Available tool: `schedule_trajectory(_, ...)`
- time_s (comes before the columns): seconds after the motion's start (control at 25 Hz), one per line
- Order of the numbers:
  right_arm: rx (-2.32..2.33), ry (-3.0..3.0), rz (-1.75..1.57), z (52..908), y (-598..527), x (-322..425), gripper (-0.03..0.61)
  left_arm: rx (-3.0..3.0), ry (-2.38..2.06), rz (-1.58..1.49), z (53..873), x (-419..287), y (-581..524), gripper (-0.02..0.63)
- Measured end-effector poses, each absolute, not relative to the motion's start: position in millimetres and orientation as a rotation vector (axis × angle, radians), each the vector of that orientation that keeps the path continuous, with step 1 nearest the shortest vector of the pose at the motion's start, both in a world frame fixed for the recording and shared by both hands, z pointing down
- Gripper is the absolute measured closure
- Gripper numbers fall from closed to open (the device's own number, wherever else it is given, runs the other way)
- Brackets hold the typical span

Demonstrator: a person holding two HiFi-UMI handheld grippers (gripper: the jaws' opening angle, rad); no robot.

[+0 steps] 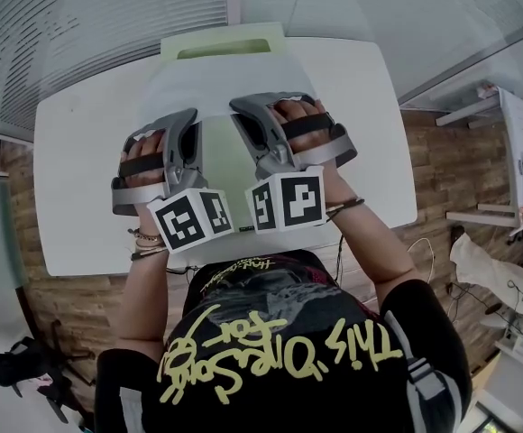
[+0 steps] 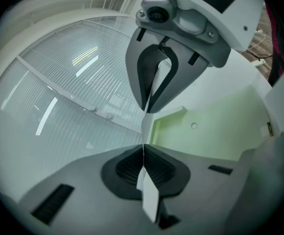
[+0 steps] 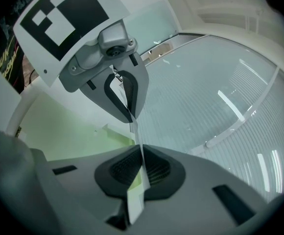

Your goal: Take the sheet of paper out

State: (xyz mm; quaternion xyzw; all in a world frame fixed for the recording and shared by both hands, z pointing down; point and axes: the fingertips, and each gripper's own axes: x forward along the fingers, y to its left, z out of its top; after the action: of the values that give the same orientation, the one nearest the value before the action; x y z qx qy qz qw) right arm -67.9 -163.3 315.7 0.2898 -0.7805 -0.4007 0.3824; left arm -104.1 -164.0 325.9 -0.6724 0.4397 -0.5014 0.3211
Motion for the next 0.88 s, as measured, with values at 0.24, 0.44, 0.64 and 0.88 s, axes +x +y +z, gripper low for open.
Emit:
schedule_trajectory(0.24, 0.743, -1.989, -1.020, 314.4, -166.7, -70.3, 0.569, -1.768, 1.148, -1.316, 325.6, -106.3, -166.5, 0.607)
schedule_trajectory(0.44, 0.740, -1.984, -1.025, 315.1, -167.3, -71.7, 0.571, -1.765, 1.144, -1.320, 325.7, -107.7, -167.5, 0.607)
schedule_trajectory(0.64, 0.748, -1.982, -1.038, 313.1, -167.1, -70.8, 0.571, -1.760, 1.146, -1.315, 324.1, -106.7, -167.3, 0.607)
schedule_trajectory(0.88, 0.753, -1.982, -1.051, 310.6, -166.3, -71.4, 0.571, -1.762, 1.151, -1.312, 322.6, -107.2, -166.2, 0.607)
